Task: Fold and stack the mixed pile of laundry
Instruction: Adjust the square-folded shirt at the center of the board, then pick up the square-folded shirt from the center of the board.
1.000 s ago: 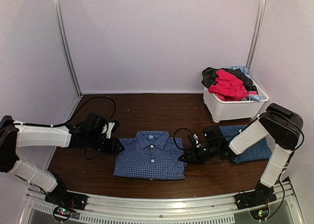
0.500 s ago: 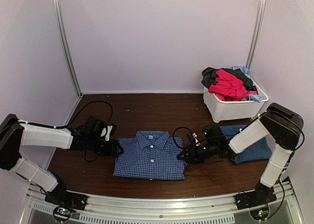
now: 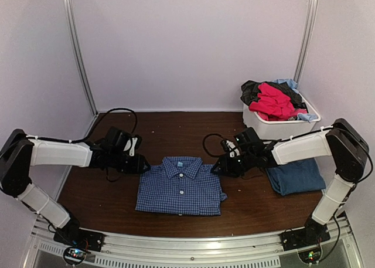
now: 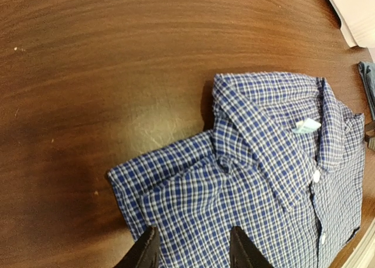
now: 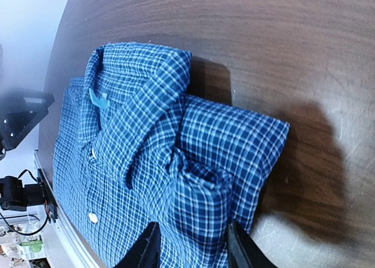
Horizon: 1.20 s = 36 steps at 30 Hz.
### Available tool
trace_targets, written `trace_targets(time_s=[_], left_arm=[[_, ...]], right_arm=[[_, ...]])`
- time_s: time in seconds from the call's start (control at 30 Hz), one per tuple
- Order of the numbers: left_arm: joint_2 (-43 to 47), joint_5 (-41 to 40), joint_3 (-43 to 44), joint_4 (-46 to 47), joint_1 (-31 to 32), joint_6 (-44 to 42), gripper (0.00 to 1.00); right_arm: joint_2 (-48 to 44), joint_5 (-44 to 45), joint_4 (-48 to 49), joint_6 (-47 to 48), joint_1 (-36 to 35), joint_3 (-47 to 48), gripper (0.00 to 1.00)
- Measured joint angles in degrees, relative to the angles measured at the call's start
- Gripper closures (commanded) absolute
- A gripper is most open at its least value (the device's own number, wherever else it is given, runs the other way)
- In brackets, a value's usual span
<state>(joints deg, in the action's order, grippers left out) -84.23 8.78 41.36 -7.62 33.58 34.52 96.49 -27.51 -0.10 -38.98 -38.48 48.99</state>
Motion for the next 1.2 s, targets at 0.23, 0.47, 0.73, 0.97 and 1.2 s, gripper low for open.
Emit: trace_targets(time_s=[0.23,0.47,0.73,0.97,1.2], left_arm=[[-7.1,-0.2,4.42,0.31,-0.79,-1.05,0.63],[-10.05,-0.7,4.42,0.26,-1.99,-1.16,1.0],[-8.68,-1.44,4.39,0.96,-5.9,-2.71,1.0],[-6.25,1.36,4.39,3.02,-5.38,-6.97,0.51],[-1.25,1.99,7.87,3.54,9.4,-18.21,0.52]], right_arm=[[5.27,3.15,-4.15,4.42,0.02,6.36,0.87],[9.53,4.57,-4.98,5.81,0.92,7.58,1.0],[7.3,4.42,-5.03,6.32,3.85,7.41,0.98],[6.54,2.62,-4.59,7.61,4.48,7.13,0.57],[-5.07,-0.55,-3.87,6.8,8.61,-2.32,0.42]])
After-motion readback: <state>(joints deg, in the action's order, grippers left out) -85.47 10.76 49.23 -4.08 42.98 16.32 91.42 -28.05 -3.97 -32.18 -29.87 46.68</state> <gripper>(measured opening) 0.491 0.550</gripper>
